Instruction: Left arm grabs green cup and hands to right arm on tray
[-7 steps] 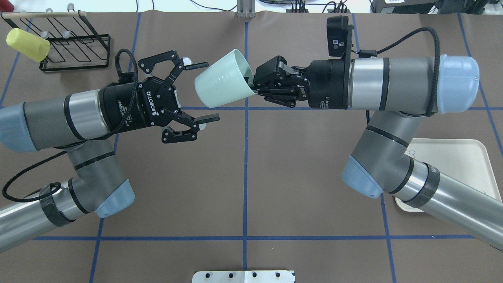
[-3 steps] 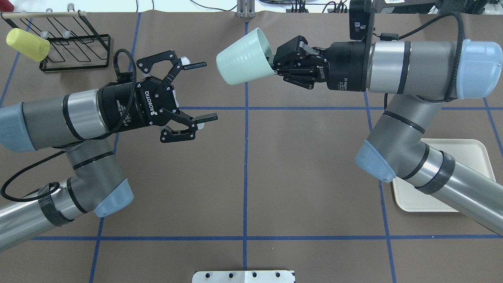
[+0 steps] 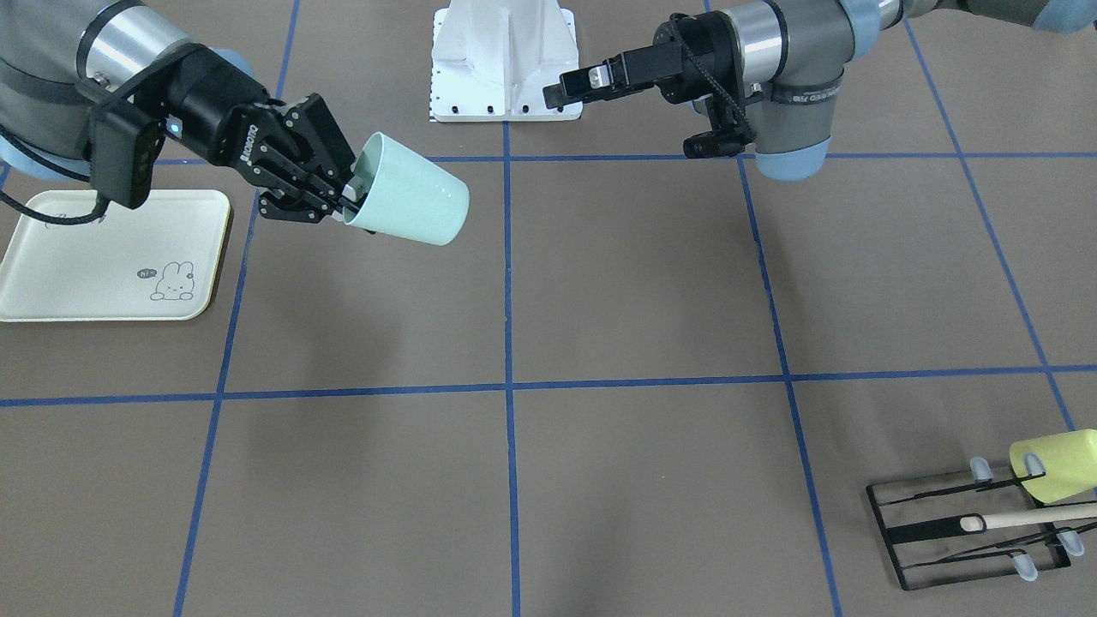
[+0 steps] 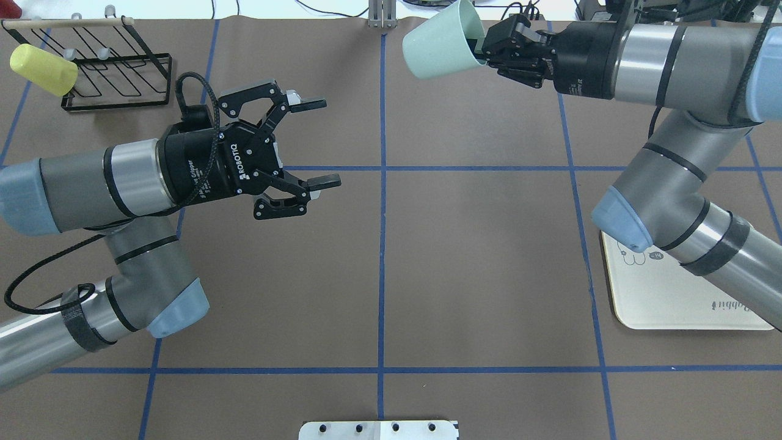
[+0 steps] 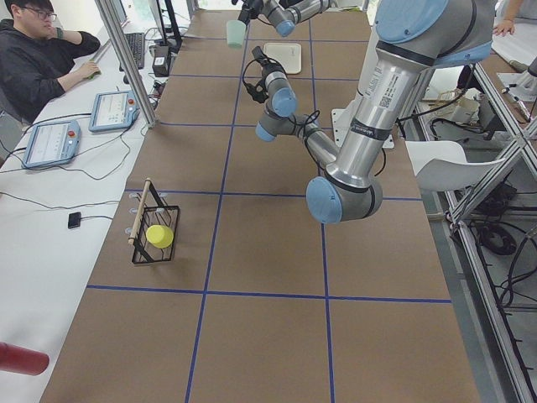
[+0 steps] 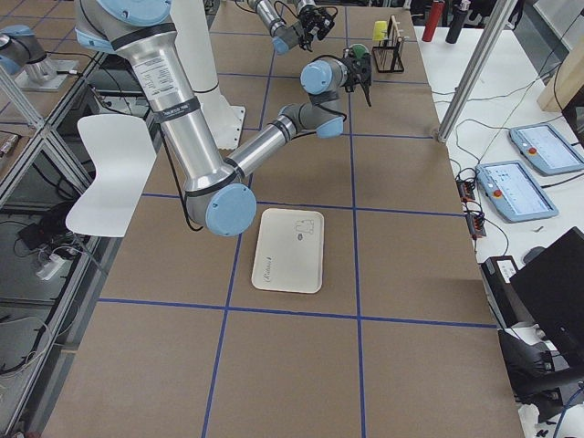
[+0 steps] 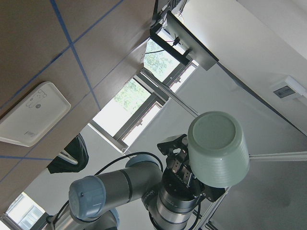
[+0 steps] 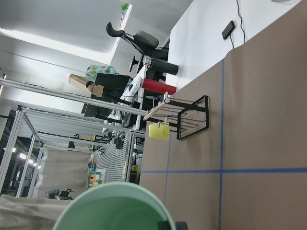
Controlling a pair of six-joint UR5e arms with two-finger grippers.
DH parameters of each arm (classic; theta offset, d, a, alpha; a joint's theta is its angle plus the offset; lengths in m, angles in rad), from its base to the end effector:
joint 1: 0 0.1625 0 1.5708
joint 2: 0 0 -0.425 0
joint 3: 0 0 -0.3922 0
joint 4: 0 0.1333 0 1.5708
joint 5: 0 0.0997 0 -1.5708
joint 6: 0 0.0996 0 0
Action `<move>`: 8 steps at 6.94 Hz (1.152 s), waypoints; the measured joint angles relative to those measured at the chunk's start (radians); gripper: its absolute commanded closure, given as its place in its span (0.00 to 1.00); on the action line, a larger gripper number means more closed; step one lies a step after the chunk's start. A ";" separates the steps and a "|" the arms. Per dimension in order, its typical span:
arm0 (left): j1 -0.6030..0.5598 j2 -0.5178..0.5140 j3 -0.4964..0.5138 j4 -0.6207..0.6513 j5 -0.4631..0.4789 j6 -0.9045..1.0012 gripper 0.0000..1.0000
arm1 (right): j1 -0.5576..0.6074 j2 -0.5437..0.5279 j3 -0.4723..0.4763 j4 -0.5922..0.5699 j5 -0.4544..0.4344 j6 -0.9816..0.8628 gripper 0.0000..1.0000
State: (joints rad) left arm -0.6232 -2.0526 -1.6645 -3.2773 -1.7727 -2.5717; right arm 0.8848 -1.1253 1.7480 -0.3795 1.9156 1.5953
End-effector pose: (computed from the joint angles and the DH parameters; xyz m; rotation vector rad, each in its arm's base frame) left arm 0.3681 -0.4042 0.1864 -0.5462 2.2788 -0.6155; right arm -0.2831 -0.5032 0.1979 0.5265 -1.7339 0.3359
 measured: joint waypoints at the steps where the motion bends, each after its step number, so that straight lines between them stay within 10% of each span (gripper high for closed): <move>1: -0.003 -0.001 -0.002 0.042 -0.003 0.105 0.00 | 0.027 -0.011 0.002 -0.076 0.001 -0.080 1.00; 8: -0.124 -0.009 -0.078 0.439 -0.009 0.764 0.00 | 0.244 -0.193 0.015 -0.483 0.133 -0.750 1.00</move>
State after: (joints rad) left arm -0.7468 -2.0616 -1.7420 -2.8381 -1.7814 -1.8072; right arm 1.1291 -1.3178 1.7631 -0.8622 2.0487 0.8454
